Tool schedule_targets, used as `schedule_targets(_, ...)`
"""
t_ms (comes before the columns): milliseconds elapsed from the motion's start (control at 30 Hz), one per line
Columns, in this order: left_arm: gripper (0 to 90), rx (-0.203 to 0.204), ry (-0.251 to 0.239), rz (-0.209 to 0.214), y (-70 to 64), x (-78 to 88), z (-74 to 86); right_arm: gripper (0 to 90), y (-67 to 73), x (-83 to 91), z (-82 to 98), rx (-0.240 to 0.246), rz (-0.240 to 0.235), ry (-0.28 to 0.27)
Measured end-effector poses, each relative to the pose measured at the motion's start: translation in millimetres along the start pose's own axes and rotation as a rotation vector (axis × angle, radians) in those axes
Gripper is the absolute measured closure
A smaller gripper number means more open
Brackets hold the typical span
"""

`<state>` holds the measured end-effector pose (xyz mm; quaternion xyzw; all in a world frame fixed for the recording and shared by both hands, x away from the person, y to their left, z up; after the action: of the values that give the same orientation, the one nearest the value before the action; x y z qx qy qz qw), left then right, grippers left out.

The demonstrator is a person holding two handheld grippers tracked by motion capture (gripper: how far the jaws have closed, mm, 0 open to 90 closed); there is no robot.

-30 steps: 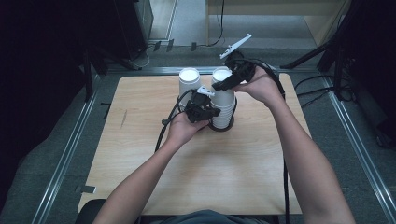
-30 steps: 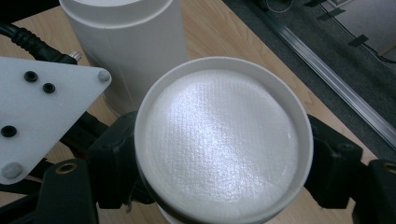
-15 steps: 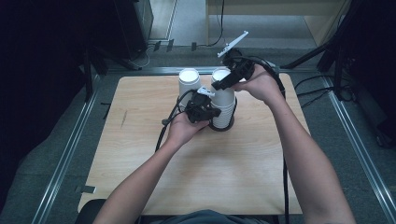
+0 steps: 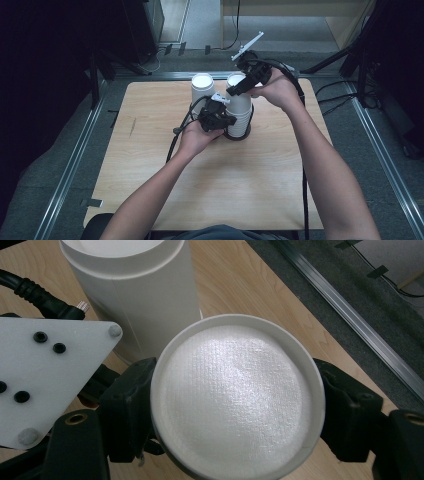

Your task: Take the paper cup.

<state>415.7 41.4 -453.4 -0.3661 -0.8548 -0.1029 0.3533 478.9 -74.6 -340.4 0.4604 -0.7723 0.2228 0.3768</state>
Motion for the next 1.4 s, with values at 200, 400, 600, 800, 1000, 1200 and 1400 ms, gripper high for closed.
schedule_targets(200, 84.8, 0.004, 0.000, -0.001, 0.8, 0.4, 0.1, 26.0, 0.2, 1.1, -2.6, -0.006, 0.011, 0.007)
schedule_targets(400, 83.7, 0.008, -0.001, 0.003, 1.9, 1.0, 0.3, 26.3, 1.2, 2.2, -4.7, -0.002, 0.020, 0.018)
schedule_targets(600, 83.0, 0.005, 0.001, 0.004, 1.8, 1.0, 0.4, 26.5, 1.3, 2.8, -5.9, -0.015, 0.023, 0.024)
schedule_targets(800, 82.7, 0.003, 0.002, 0.004, 1.8, 0.9, 0.3, 26.7, 1.4, 3.4, -6.6, -0.015, 0.028, 0.026)
schedule_targets(1000, 81.9, 0.016, -0.003, 0.003, 3.0, 1.3, 0.1, 26.9, -0.4, 4.1, -7.1, -0.007, 0.017, 0.027)
schedule_targets(1200, 81.5, 0.014, -0.005, -0.009, 2.9, 1.9, -0.1, 27.8, -0.9, 18.8, -14.1, -0.013, 0.020, -0.049)
schedule_targets(1400, 78.4, 0.004, -0.028, 0.017, -0.5, 6.6, -1.7, 27.5, 3.3, 58.2, -38.5, 0.008, 0.043, -0.061)
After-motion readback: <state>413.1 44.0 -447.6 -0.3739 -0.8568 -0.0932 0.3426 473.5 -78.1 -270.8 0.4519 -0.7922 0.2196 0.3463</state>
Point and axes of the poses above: each handheld gripper's, and its own axes: x roughly backward along the jaws, z roughly out of its underside, y roughly to its left, the point moved 3 cm from there along -x, roughly forward along the jaws, and after that the axes turned 5 degrees about -z, right-handed, at the moved point
